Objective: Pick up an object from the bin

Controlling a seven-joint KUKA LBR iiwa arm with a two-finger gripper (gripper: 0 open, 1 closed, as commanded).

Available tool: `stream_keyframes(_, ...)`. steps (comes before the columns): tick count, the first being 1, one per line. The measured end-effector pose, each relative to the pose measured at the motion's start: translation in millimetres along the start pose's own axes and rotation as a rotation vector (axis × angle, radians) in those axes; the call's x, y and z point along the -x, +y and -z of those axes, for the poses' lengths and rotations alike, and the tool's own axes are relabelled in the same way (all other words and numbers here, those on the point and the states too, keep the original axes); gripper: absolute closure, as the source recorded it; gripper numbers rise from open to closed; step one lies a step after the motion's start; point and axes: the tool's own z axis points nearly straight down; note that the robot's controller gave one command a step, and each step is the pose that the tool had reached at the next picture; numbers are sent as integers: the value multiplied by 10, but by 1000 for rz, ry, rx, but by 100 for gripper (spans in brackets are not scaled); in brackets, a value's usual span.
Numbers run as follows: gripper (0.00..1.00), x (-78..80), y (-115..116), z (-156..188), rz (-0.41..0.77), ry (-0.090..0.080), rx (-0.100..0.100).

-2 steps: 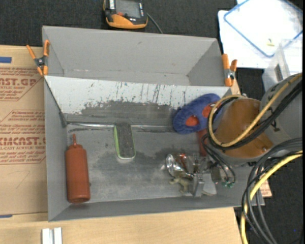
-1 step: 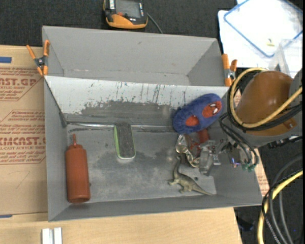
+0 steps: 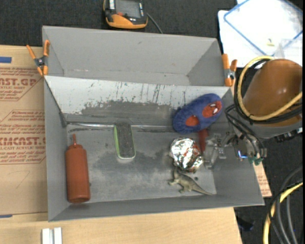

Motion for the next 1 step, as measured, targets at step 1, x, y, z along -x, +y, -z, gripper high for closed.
stream_keyframes(1,100,461,422,45,128,-3,1)
